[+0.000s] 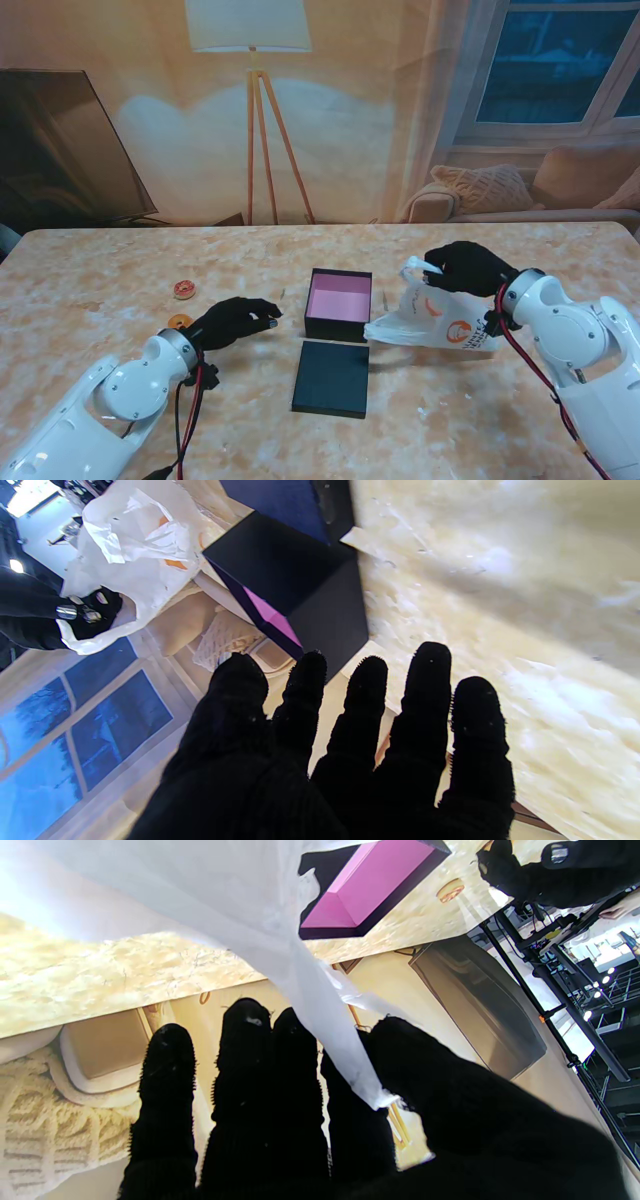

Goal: Pack mini donuts into a plastic bag, tie the opening and put the bag into the gift box

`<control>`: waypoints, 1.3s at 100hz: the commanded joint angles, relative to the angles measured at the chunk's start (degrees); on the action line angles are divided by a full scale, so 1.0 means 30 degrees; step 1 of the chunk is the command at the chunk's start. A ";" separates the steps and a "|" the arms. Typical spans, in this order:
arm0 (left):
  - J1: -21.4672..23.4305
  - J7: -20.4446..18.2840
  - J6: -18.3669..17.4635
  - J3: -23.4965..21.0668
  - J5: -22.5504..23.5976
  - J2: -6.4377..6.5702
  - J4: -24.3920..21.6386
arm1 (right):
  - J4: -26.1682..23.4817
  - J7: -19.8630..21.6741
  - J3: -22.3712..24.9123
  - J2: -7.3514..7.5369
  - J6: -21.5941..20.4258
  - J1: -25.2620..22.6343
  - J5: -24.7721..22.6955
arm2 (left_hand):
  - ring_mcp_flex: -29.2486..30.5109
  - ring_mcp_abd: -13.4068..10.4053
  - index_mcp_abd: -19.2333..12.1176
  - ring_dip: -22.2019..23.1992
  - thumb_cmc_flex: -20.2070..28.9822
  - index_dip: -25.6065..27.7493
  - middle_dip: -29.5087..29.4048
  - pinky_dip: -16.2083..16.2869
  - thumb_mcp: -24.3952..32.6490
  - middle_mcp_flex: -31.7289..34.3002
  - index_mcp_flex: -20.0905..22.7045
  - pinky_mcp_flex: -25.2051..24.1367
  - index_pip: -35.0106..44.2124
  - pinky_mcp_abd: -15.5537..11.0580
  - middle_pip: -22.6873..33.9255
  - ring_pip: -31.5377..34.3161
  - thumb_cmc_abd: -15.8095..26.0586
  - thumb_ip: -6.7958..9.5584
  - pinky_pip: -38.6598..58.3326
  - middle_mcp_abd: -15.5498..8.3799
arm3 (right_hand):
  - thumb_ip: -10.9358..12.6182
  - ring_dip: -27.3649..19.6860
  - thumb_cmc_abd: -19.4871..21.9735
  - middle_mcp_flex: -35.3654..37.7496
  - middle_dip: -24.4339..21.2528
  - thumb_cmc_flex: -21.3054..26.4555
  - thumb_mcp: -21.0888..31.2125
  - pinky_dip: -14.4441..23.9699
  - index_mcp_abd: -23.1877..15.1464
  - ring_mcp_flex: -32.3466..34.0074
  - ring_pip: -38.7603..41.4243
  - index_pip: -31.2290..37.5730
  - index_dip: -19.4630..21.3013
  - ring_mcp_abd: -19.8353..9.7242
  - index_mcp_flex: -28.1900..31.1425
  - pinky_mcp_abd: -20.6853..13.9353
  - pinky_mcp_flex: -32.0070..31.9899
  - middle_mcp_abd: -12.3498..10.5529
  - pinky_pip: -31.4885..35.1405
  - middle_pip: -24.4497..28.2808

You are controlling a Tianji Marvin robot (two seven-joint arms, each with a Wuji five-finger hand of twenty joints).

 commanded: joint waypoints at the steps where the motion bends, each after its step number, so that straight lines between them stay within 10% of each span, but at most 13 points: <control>1: -0.0161 -0.0471 -0.0171 0.0087 -0.0127 -0.0032 -0.0626 | -0.0419 -0.0010 0.0190 -0.0070 -0.0030 -0.0268 -0.0118 | -0.0377 -0.0212 0.0264 -0.0387 0.0523 -0.0300 0.0103 0.0510 0.0034 -0.0004 0.0495 0.0060 -0.0574 -0.0564 0.0200 -0.0382 0.0194 0.0304 0.0555 -0.0299 | 0.1942 0.0595 0.1467 -0.0308 0.0440 0.0850 0.2249 0.0562 -0.2260 -0.0235 0.0639 0.0353 -0.0227 -0.0442 -0.0208 0.0315 -0.0012 -0.0134 0.0541 0.0563; 19: -0.0443 -0.0752 -0.0707 0.0146 -0.0443 0.0016 -0.1600 | -0.0834 -0.0016 0.0421 -0.0078 -0.0037 -0.0421 -0.0056 | -0.0321 -0.0363 0.0432 -0.0459 0.0967 -0.0207 0.0218 0.0102 0.0192 0.0032 0.0965 0.0483 -0.0420 -0.1568 0.0570 -0.0258 0.0160 0.0346 0.0228 -0.0396 | 0.2028 0.0786 0.1467 -0.0200 0.0542 0.0784 0.2315 0.0811 -0.2190 -0.0075 0.1073 0.0382 -0.0264 -0.0451 -0.0133 0.0275 0.0121 -0.0016 0.0786 0.0729; 50: -0.1971 -0.0719 0.0924 0.1620 -0.2266 -0.0285 -0.3323 | -0.1016 0.0187 0.0358 -0.0089 0.0416 -0.0439 0.0424 | 0.0941 -0.2061 -0.0626 -0.2349 0.4621 0.0518 -0.0517 -0.3836 0.1512 0.0438 0.1194 0.2884 0.1764 -0.3620 0.1693 -0.0562 -0.2569 0.0069 -0.0149 -0.1705 | 0.1980 0.0983 0.1614 -0.0215 0.0601 0.0801 0.2137 0.1018 -0.2033 -0.0053 0.1398 0.0271 -0.0397 -0.0427 -0.0211 0.0272 0.0169 0.0072 0.0810 0.0742; 64: -0.3137 -0.1048 0.2297 0.2943 -0.3541 -0.0455 -0.3783 | -0.0926 0.0390 0.0250 -0.0072 0.0644 -0.0288 0.0641 | 0.1984 -0.3176 -0.2008 -0.3115 0.4925 -0.0143 0.1148 -0.5684 0.6156 0.1637 0.1210 0.4287 0.3683 -0.4684 0.1029 -0.0756 -0.3123 -0.0383 0.0344 -0.2699 | 0.1861 0.0958 0.1594 -0.0276 0.0561 0.0940 0.2052 0.1072 -0.1976 -0.0117 0.1306 0.0160 -0.0489 -0.0397 -0.0261 0.0288 0.0219 0.0146 0.0811 0.0627; 93: -0.5134 0.0104 0.3930 0.5873 -0.4814 -0.1206 -0.3441 | -0.0494 0.0546 -0.0093 -0.0109 0.1241 0.0120 0.1353 | 0.3949 -0.4108 -0.3483 -0.1006 0.2643 -0.1368 0.1496 -0.7131 1.2389 0.3150 0.1088 0.6022 0.8049 -0.5440 0.0830 -0.1439 -0.6689 -0.1351 0.1126 -0.3982 | 0.0996 0.0899 0.1640 -0.0521 0.0431 0.1640 0.1701 0.1810 -0.1632 -0.0282 0.1143 -0.0401 -0.0923 -0.0204 -0.0533 0.0354 0.0350 0.0423 0.1441 0.0249; 130: -0.6347 0.2981 0.5325 0.8384 -0.5544 -0.2560 -0.2494 | -0.0757 0.0697 0.0055 -0.0147 0.1522 -0.0041 0.2330 | 0.6571 -0.4387 -0.4192 -0.0990 0.2144 -0.2427 0.1798 -0.7795 1.3493 0.6144 0.2648 0.8239 1.0361 -0.5504 -0.0215 -0.2106 -0.9543 -0.2112 0.1731 -0.4445 | 0.0242 0.0674 0.1653 -0.0646 0.0090 0.2300 0.1549 0.1941 -0.1180 -0.0264 0.0807 -0.0820 -0.1300 -0.0132 -0.0692 0.0114 0.0686 0.0824 0.0994 -0.0001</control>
